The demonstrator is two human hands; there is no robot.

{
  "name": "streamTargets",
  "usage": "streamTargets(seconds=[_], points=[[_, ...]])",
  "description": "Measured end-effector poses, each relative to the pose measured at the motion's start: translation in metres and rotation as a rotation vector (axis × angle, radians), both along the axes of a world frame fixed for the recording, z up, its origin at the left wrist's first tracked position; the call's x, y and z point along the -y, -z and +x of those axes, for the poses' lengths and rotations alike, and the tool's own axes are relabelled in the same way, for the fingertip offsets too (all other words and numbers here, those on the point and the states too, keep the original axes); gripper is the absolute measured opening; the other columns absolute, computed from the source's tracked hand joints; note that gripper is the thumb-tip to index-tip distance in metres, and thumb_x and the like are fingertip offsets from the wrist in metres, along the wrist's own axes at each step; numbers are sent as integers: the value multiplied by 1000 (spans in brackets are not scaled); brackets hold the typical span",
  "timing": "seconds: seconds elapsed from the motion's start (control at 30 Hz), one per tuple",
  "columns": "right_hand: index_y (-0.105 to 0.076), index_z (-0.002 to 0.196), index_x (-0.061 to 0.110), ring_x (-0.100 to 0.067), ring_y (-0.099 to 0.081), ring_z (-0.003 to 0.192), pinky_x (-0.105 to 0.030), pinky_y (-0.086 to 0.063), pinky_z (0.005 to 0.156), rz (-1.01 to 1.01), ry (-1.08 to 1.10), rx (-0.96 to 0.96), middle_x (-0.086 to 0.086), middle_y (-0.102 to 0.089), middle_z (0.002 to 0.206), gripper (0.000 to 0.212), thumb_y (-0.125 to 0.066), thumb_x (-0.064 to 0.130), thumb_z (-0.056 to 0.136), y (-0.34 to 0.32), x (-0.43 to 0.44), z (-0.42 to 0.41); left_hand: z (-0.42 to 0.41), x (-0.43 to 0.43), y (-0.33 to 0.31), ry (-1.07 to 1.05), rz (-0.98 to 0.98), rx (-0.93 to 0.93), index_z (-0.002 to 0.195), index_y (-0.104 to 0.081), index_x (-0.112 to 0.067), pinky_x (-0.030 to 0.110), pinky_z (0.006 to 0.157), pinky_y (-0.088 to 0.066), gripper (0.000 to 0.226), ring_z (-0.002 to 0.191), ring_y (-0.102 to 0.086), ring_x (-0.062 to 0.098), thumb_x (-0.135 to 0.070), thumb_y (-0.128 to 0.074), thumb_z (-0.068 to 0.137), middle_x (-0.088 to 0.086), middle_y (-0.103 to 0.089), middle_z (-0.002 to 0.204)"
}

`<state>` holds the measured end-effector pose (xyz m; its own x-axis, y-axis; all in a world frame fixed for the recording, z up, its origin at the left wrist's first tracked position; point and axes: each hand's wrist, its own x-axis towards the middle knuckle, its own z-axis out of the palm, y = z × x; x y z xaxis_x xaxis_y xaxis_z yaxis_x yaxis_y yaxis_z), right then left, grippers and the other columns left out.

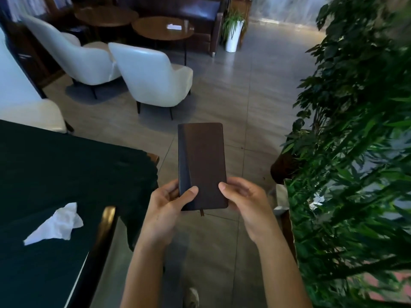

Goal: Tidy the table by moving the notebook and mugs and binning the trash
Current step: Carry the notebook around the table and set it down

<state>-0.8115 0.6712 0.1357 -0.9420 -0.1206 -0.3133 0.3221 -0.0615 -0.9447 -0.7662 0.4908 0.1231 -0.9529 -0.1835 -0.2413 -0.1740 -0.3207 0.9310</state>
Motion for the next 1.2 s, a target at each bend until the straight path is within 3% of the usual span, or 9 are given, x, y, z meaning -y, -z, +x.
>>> streamTargets(seconds=[0.23,0.4,0.57,0.73,0.93,1.2], points=[[-77,108,11,-26,-76,100,-41,-60,91,-48,-22,-4,-9,-80,102,20,-76,9,88,22,3,-69,-54,-2,10,-69,37,54,122,-72,-6,36,75,-66,43,98,-79,27,-20,-75,81,13,-81,111],[-77,107,16,-23,-75,101,-39,-60,89,-47,-118,14,-5,-80,103,18,-76,13,89,34,-1,-141,-110,-10,15,-140,17,95,121,-72,-7,33,74,-66,30,96,-79,26,-10,-71,91,12,-81,111],[-76,108,12,-20,-76,94,-25,-58,70,-66,-240,14,-7,-80,102,19,-74,8,89,33,-3,-224,-170,-27,16,-241,-6,118,123,-70,-8,31,73,-65,28,96,-79,23,-12,-68,95,10,-82,109],[-76,108,11,-19,-77,92,-25,-58,72,-87,-409,39,-8,-81,100,18,-73,8,90,34,8,-286,-205,-34,15,-391,26,152,125,-67,-7,35,78,-65,35,99,-79,24,-19,-70,93,12,-81,109],[-75,115,10,-19,-77,97,-29,-59,82,-74,-613,104,-6,-81,103,27,-76,14,89,56,57,-308,-202,-20,24,-604,65,207,118,-72,-9,28,70,-64,22,89,-79,16,-16,-67,97,4,-82,99],[-76,105,10,-15,-76,90,-25,-58,76,-15,-851,156,-4,-81,95,17,-77,12,88,87,167,-304,-177,46,53,-858,139,312,114,-72,-2,29,65,-64,26,79,-78,25,-21,-69,98,9,-80,89]])
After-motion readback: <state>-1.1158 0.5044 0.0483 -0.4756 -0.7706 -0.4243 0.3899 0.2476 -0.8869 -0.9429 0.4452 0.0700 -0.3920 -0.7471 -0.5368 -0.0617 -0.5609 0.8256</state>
